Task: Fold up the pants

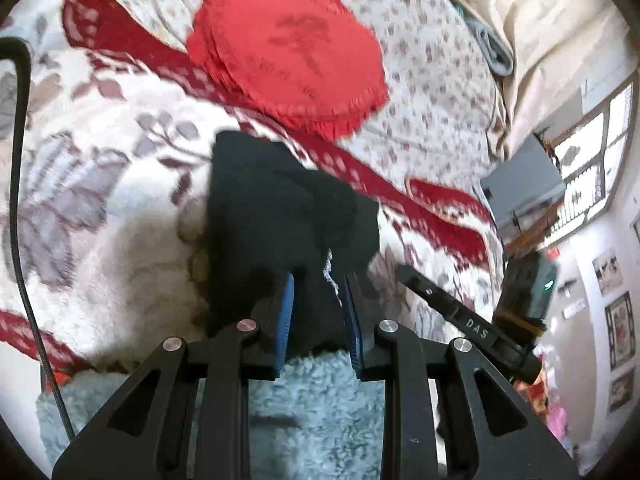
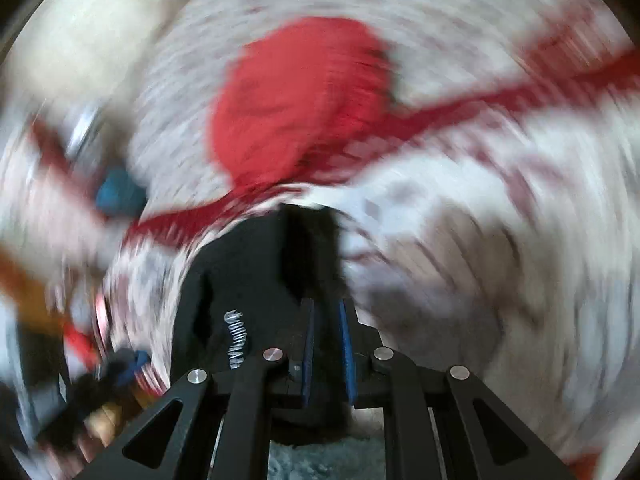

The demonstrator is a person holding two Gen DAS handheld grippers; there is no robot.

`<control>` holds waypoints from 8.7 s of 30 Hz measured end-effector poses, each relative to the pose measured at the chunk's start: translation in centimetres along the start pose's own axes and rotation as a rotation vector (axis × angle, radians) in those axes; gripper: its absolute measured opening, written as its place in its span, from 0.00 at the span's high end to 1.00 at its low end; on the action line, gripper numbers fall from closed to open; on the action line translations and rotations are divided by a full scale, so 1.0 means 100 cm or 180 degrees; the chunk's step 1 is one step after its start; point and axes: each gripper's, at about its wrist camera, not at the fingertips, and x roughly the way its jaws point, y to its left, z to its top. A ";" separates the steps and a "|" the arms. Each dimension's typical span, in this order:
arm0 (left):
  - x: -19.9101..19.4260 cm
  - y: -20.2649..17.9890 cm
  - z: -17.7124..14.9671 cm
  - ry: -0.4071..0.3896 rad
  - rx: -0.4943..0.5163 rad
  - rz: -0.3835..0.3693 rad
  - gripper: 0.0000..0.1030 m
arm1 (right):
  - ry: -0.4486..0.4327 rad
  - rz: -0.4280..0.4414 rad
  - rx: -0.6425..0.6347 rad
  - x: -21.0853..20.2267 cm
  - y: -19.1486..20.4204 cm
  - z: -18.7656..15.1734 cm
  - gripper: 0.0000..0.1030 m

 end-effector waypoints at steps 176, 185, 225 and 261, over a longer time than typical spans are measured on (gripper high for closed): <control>0.097 0.045 0.113 -0.0197 -0.0157 0.0335 0.72 | 0.0407 0.0822 0.0446 0.089 -0.071 0.069 0.84; 0.057 0.038 0.101 -0.0754 0.0003 0.0419 0.66 | 0.0268 0.0500 0.0559 0.064 -0.078 0.075 0.78; 0.062 -0.017 0.048 -0.0499 0.0763 0.1296 0.48 | 0.0557 -0.0626 -0.0493 0.050 0.042 0.007 0.75; 0.001 -0.073 0.022 -0.0907 0.0921 0.1166 0.01 | 0.0351 -0.0328 0.0687 0.028 0.007 -0.016 0.74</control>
